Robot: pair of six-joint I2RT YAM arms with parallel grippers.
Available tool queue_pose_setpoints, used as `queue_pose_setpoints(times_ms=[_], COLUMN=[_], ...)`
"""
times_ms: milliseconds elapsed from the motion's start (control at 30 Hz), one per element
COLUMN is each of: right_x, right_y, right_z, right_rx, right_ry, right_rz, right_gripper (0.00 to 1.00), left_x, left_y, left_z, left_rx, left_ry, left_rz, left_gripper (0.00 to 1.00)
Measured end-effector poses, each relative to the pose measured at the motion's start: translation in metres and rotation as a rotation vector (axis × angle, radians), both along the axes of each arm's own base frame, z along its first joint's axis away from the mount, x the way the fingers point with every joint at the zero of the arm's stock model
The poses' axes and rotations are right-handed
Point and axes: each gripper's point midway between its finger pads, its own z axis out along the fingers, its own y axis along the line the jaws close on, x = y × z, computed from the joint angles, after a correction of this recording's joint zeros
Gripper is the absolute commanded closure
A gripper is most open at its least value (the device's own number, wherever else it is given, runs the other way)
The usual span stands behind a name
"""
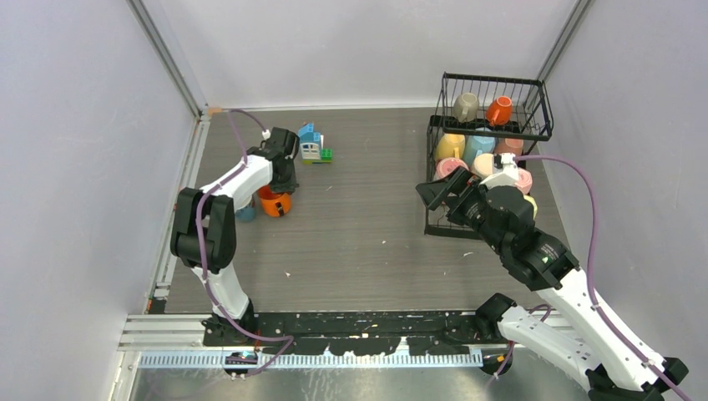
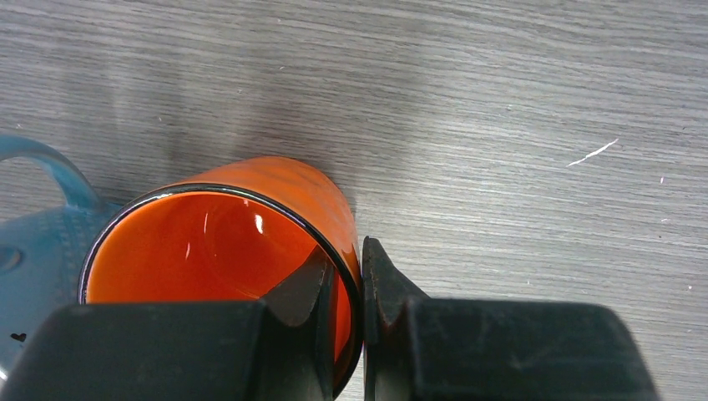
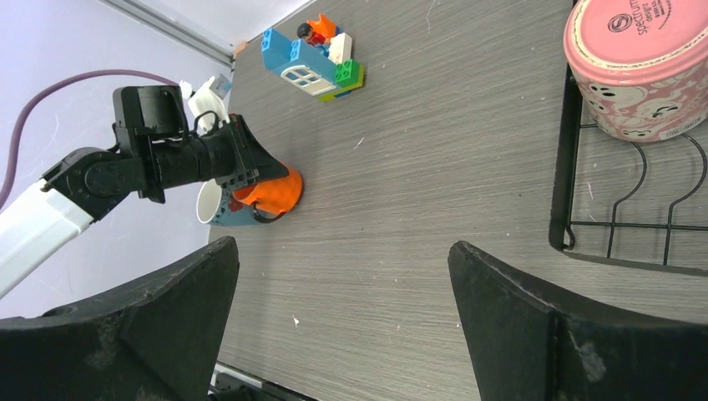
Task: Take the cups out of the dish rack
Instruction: Place the cup at the center of the board.
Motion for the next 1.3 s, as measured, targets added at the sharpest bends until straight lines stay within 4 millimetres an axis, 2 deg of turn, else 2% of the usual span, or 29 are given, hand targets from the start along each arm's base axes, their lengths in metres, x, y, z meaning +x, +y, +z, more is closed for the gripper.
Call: queue_pose_setpoints(times_ms=[133, 300, 533, 900, 1100, 1300], right_x=[-0.001, -0.002, -0.003, -0.005, -0.006, -0.007], right_y=[-0.001, -0.002, -0.003, -0.005, -0.005, -0.008], right_z=[-0.001, -0.001, -0.002, -0.003, -0.004, -0.010], right_rx=[0.000, 0.001, 0.004, 0.010, 0.006, -0.012], right_ry=[-0.001, -0.002, -0.002, -0.004, 0.000, 0.019], right_rz=[-0.003, -0.004, -0.006, -0.007, -0.008, -0.019], right_gripper=[0.00, 0.00, 0.00, 0.00, 0.00, 0.00], left_x=[0.000, 0.000, -0.003, -0.011, -0.014, -0.019], left_y=[0.000, 0.001, 0.001, 0.000, -0.005, -0.017], left_z=[0.000, 0.000, -0.001, -0.004, 0.014, 0.046], left_rx=[0.000, 0.001, -0.002, -0.011, -0.037, -0.099], left_ry=[-0.002, -0.004, -0.012, 0.012, -0.017, -0.081], left_rz=[0.001, 0.001, 0.001, -0.008, -0.024, -0.052], left_gripper=[1.00, 0.89, 0.83, 0.65, 0.54, 0.33])
